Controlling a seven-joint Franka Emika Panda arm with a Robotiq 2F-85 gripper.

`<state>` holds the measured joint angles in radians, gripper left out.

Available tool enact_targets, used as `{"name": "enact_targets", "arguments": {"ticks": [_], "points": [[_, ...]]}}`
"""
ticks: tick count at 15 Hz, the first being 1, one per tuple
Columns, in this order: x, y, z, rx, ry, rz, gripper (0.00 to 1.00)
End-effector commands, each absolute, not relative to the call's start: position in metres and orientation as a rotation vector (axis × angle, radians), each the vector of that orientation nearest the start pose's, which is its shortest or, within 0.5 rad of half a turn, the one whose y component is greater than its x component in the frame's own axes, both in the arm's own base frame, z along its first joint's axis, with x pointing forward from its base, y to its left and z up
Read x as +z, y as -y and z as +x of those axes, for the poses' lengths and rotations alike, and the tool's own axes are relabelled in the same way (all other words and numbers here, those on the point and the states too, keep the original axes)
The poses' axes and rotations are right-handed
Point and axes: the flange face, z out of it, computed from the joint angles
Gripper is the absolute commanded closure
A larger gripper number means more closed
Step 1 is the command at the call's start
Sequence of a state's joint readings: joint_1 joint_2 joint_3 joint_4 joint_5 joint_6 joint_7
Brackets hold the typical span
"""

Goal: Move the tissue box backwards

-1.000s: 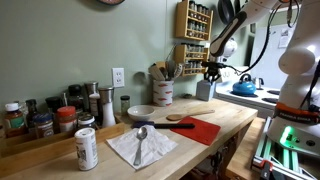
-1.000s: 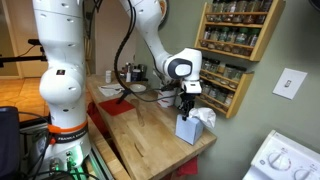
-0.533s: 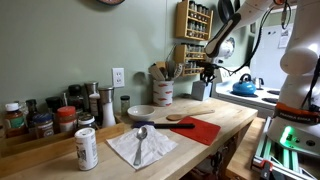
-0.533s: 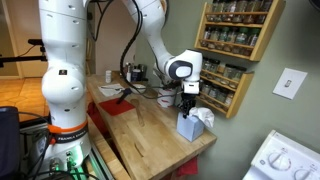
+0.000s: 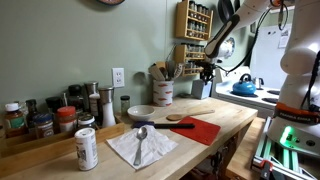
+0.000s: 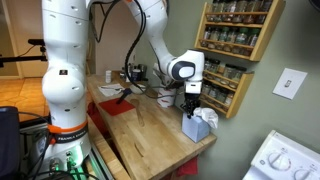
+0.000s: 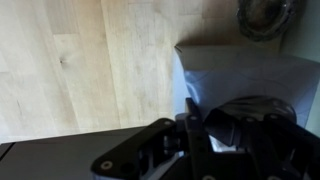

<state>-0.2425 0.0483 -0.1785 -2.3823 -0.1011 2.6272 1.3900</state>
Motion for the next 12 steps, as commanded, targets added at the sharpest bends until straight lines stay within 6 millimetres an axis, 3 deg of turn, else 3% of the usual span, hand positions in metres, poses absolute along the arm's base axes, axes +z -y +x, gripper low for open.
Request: {"name": "enact_targets", "arguments": {"ticks": [1,7,8,9,12], "points": [[0.309,0.203,0.487,-0.365,-2.373,-1.953,0.99],[0.305,0.202,0.501,-0.425,-2.370,-1.912,0.99],[0.305,0.203,0.501,-0.421,-2.364,-1.923,0.69],[0.305,0.204,0.501,-0.424,-2.362,-1.921,0.68],[0.309,0.208,0.500,-0.420,-2.341,-1.941,0.48]]}}
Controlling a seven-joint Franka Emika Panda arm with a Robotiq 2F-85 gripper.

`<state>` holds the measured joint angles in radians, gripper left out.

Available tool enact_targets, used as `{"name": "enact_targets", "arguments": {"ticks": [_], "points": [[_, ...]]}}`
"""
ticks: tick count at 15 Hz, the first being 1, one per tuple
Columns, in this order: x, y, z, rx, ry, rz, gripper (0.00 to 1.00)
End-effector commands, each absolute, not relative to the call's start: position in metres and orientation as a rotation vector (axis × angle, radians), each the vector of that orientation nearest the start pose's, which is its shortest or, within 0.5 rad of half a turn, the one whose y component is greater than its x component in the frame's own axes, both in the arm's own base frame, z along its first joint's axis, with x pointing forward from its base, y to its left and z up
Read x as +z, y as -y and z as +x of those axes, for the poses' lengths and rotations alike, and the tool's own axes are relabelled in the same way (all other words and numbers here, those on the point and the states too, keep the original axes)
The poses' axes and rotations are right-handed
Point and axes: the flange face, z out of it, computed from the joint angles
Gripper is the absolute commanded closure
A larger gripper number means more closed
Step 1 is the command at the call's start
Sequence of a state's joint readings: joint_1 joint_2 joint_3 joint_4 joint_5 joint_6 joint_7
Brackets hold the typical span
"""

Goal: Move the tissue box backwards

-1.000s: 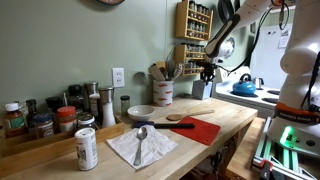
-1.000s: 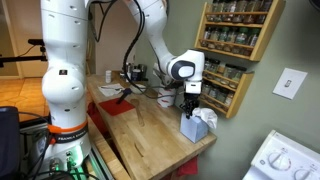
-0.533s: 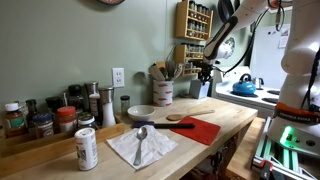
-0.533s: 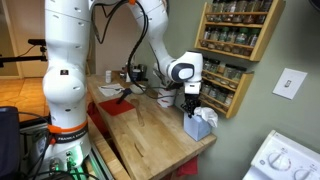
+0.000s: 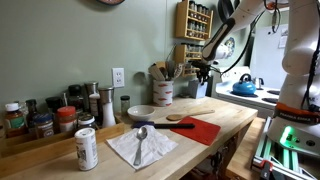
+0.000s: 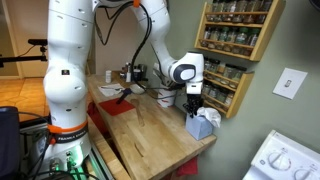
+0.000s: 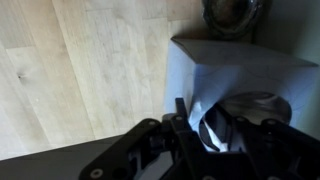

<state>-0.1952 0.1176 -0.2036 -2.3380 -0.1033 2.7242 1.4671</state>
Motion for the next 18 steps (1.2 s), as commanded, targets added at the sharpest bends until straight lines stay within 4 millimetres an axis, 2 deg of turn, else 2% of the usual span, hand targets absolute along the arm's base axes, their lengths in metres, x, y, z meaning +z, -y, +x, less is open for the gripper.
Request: {"name": "enact_targets", "arguments": {"ticks": [1,6,13,18], "points": [[0.310,0.209,0.500,-0.415,-2.334,-1.947,0.39],[0.319,0.209,0.495,-0.372,-2.224,-1.972,0.02],[0.344,0.223,0.481,-0.348,-2.046,-2.080,0.00],[0.365,0.239,0.458,-0.234,-1.777,-2.328,0.00]]}}
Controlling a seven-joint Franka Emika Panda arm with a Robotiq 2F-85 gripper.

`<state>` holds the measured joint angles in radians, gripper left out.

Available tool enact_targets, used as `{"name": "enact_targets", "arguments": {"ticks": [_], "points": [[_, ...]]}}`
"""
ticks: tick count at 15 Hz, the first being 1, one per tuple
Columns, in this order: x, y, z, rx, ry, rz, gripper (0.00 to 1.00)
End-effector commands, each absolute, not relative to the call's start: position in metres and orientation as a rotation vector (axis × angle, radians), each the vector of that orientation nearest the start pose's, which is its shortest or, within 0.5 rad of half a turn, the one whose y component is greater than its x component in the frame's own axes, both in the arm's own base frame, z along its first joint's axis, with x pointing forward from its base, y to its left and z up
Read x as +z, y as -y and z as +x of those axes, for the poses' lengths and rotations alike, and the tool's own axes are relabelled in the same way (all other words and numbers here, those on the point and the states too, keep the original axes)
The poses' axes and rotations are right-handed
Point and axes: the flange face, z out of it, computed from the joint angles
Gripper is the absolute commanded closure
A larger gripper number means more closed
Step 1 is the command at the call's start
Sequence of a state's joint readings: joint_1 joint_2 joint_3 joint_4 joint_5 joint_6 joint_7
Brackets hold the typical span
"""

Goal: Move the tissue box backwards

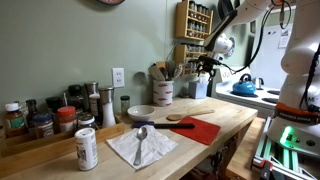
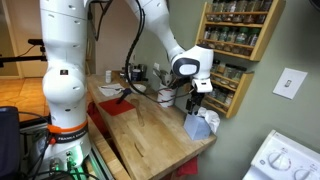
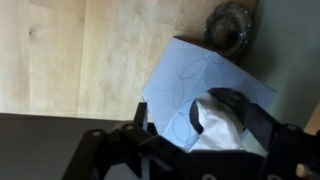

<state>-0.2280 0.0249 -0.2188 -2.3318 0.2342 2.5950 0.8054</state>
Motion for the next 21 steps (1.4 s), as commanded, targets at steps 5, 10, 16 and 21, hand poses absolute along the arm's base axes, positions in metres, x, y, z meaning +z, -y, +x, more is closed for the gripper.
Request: {"name": "enact_targets", "arguments": {"ticks": [5,10,16,21], "points": [[0.409,0.232,0.428,-0.154,-1.420,-2.569,0.00],[0.454,0.202,0.382,-0.053,-1.059,-2.761,0.00],[0.478,0.174,0.304,0.088,-0.603,-2.962,0.00],[0.482,0.170,0.286,0.137,-0.423,-2.967,0.00]]}}
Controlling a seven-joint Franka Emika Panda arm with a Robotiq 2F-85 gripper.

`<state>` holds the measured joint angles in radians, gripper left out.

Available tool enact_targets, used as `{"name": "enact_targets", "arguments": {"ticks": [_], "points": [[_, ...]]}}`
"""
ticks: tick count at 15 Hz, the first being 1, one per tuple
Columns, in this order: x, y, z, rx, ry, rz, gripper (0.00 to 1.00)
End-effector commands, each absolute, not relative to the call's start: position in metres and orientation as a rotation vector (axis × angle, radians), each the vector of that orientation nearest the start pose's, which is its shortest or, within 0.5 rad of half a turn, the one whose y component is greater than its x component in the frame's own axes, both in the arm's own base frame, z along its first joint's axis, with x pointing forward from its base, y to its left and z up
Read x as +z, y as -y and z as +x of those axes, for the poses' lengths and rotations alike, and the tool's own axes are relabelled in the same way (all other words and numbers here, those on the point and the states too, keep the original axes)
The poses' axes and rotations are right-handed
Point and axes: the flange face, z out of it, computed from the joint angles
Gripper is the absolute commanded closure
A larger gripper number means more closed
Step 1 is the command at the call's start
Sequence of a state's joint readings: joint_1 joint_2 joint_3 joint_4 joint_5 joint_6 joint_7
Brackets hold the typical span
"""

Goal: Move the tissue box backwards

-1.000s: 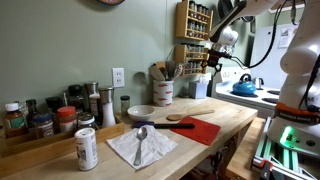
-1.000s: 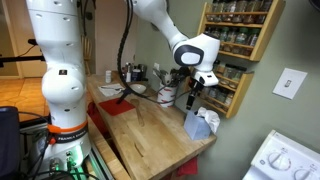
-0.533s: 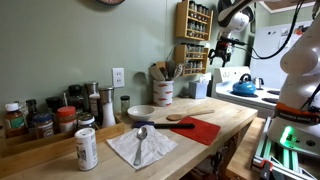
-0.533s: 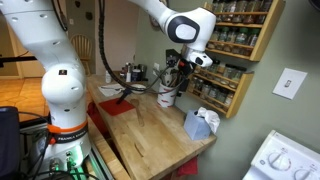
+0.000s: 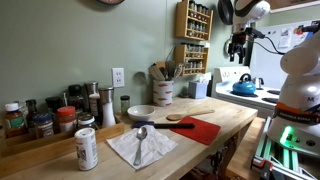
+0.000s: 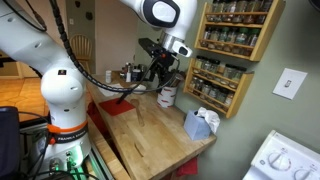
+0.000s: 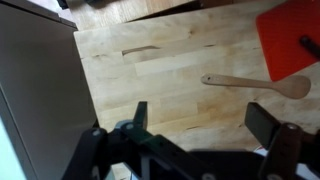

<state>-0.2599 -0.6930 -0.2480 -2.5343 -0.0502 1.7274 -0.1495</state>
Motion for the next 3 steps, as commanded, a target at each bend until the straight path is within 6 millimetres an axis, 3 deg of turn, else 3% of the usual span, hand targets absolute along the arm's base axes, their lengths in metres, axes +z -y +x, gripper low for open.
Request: {"name": "enact_targets", "arguments": {"ticks": [1,3], "points": [[0.4816,0.1687,0.2792,0.127,-0.393,-2.967,0.00],[0.4811,0.1660,0.2721,0.110,-0.369,-2.968,0.00]]}}
